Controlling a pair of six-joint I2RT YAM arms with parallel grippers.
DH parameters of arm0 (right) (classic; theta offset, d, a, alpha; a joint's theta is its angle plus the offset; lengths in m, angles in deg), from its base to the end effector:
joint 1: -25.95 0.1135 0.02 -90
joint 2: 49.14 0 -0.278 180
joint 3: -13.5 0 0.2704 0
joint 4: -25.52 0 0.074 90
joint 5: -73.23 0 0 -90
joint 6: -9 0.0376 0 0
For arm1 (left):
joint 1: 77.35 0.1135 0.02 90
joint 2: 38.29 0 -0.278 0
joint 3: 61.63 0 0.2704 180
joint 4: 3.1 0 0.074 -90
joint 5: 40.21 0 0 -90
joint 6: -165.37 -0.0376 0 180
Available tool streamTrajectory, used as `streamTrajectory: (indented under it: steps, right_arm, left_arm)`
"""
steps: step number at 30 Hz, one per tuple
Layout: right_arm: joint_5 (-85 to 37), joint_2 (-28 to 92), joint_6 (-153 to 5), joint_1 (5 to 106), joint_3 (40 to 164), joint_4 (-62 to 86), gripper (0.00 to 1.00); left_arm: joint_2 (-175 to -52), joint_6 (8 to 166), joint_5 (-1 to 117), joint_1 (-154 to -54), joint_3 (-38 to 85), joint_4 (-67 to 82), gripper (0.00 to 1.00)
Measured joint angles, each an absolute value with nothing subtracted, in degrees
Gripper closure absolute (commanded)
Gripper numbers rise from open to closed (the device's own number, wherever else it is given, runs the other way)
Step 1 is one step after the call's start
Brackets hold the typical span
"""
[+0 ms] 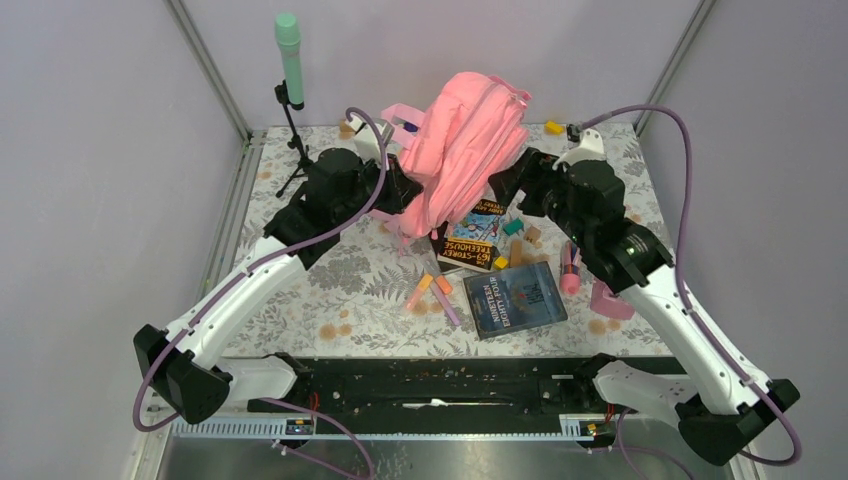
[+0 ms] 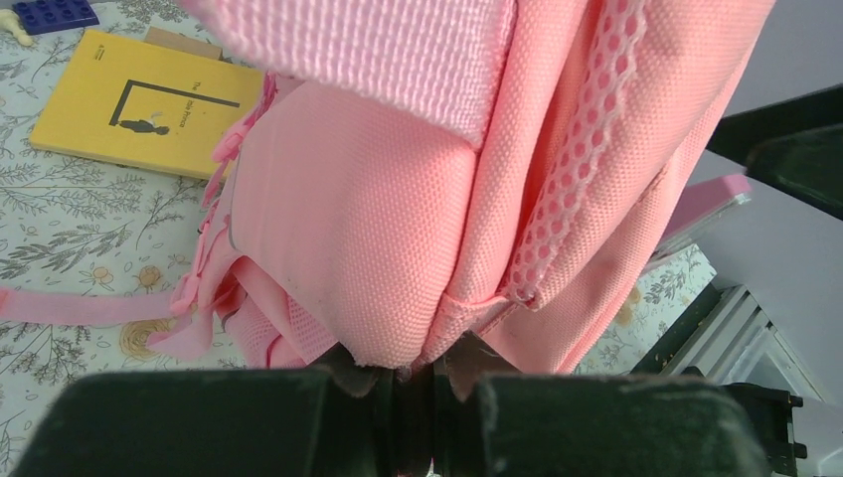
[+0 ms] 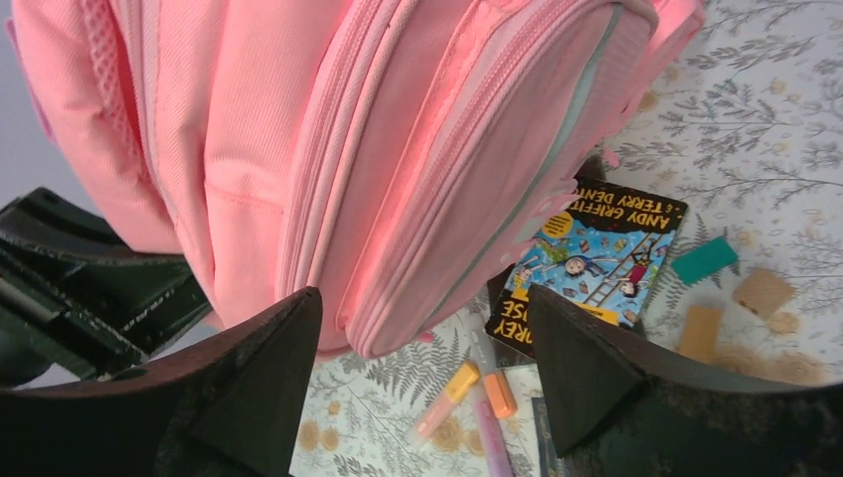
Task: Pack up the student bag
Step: Adjust the student bag at the center of the board.
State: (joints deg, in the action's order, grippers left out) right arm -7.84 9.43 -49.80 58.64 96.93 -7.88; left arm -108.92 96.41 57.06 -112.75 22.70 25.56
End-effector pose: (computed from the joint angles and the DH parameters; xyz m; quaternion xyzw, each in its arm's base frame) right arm 0.1970 0.1195 0.4479 0.0410 0.7561 0.2941 0.5832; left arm 0.2402 -0.1765 0.4111 0.1372 0.7805 -0.3317 0.5118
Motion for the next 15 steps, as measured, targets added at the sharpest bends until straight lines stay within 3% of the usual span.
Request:
streamTrajectory:
  steps: [11,13,15]
  right_arm:
    - [-6.88,17.69,-46.39,58.64,97.23,-3.07,0.42]
    - [-6.9,19.22,-46.26,58.64,98.09,-2.92,0.58]
    - [-6.92,20.66,-46.08,58.66,99.64,-2.53,0.81]
  left_arm:
    - [-108.57,96.65,57.76,-112.47,21.89,24.84,1.0]
    - [-108.5,96.63,57.91,-112.29,21.85,24.64,1.0]
    - [-108.5,96.63,58.09,-112.14,21.65,24.11,1.0]
